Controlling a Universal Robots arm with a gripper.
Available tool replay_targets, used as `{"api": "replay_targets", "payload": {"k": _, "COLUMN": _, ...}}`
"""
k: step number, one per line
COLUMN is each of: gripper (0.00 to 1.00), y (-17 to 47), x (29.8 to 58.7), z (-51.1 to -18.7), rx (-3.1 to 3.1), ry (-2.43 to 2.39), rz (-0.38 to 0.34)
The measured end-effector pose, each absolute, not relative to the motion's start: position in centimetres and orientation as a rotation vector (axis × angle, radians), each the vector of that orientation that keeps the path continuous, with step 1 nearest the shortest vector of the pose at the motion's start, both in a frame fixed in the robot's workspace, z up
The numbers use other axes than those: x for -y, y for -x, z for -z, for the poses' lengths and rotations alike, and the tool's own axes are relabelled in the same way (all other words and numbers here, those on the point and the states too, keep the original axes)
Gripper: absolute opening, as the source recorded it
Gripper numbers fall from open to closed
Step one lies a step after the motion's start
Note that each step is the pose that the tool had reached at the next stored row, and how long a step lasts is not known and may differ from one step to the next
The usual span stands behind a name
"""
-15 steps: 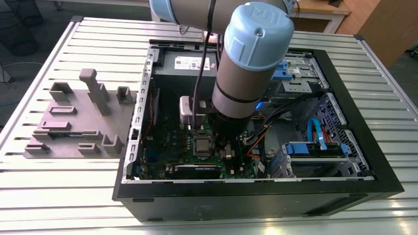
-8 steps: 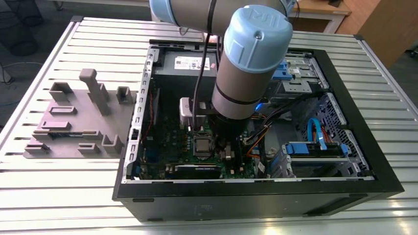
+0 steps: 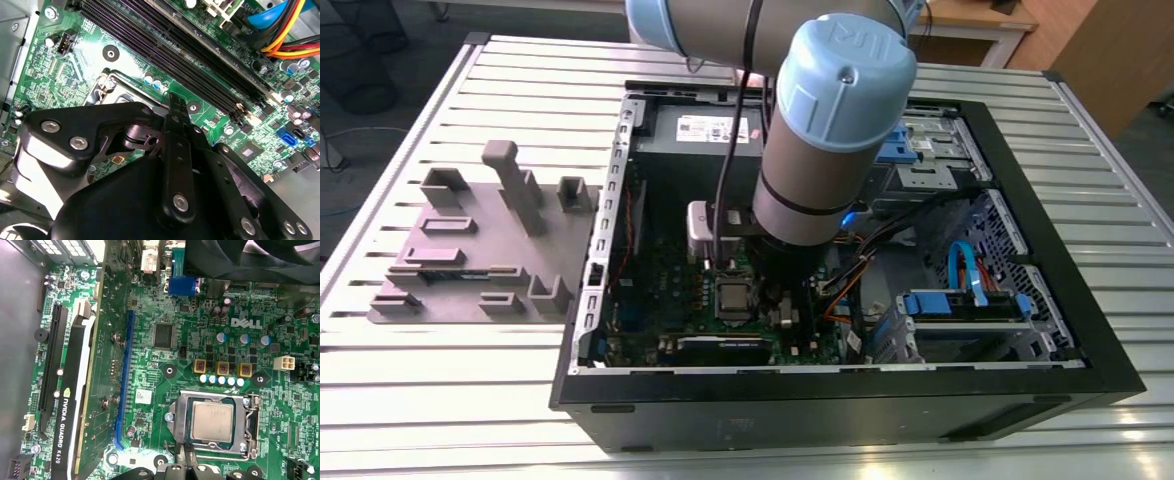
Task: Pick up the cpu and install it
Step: 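Install the first cpu locking lever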
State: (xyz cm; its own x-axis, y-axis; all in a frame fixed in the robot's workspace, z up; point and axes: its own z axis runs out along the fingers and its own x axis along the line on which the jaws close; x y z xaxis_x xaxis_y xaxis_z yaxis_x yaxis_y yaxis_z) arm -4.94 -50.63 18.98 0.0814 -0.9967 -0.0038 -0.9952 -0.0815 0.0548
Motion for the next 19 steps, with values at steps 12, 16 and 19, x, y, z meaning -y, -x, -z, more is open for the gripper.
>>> {"api": "replay_targets", "payload": {"k": 12, "gripper": 0.1, "y": 4.47, "x": 50.62, "z": -18.93, "rx": 2.103, "ry": -2.283, "rz": 0.062}}
{"api": "replay_targets", "payload": {"k": 16, "gripper": 0.1, "y": 4.42, "x": 50.63, "z": -18.94, "rx": 2.103, "ry": -2.282, "rz": 0.062}}
{"api": "replay_targets", "payload": {"k": 19, "gripper": 0.1, "y": 4.42, "x": 50.63, "z": -18.94, "rx": 2.103, "ry": -2.282, "rz": 0.062}}
